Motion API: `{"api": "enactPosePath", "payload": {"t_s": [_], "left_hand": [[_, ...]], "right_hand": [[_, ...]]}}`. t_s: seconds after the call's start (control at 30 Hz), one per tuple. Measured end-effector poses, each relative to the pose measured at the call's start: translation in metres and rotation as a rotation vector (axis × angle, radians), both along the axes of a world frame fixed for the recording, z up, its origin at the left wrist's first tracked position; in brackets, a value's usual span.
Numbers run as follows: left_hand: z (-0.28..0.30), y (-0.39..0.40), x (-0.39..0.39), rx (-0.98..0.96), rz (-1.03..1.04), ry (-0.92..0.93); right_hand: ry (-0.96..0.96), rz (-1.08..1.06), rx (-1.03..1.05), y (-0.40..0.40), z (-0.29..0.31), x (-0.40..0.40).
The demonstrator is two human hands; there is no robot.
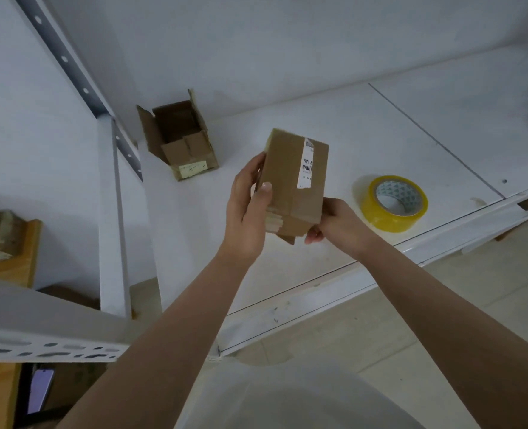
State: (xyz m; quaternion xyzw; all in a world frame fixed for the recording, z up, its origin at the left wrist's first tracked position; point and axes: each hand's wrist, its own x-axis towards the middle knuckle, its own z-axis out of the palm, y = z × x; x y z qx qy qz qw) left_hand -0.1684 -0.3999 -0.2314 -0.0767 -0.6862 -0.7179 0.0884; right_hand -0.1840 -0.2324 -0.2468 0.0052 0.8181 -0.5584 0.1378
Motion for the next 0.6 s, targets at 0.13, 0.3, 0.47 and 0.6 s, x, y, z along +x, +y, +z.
{"api": "enactPosePath", "payload": {"t_s": [0.13,0.3,0.47,0.6], "left_hand": [[-0.001,-0.013,-0.005,0.167,-0.047,-0.030],[-0.004,-0.033,-0.020,-0.086,0.093,-0.301],[0.000,-0.035,-0.037,-0.236,0.156,-0.414],[-0.001,-0.021,-0.053,-0.552,0.179,-0.363]], "right_hand": [[-0.059,0.053,-0.020,-0.013,0.002,-0.004],[0.186,-0.047,0.129,-0.018,0.007,-0.020],[0.522,0.022,0.562,-0.010,0.018,-0.048],[0.466,0.082,0.621,-0.007,0.012,-0.068]]}}
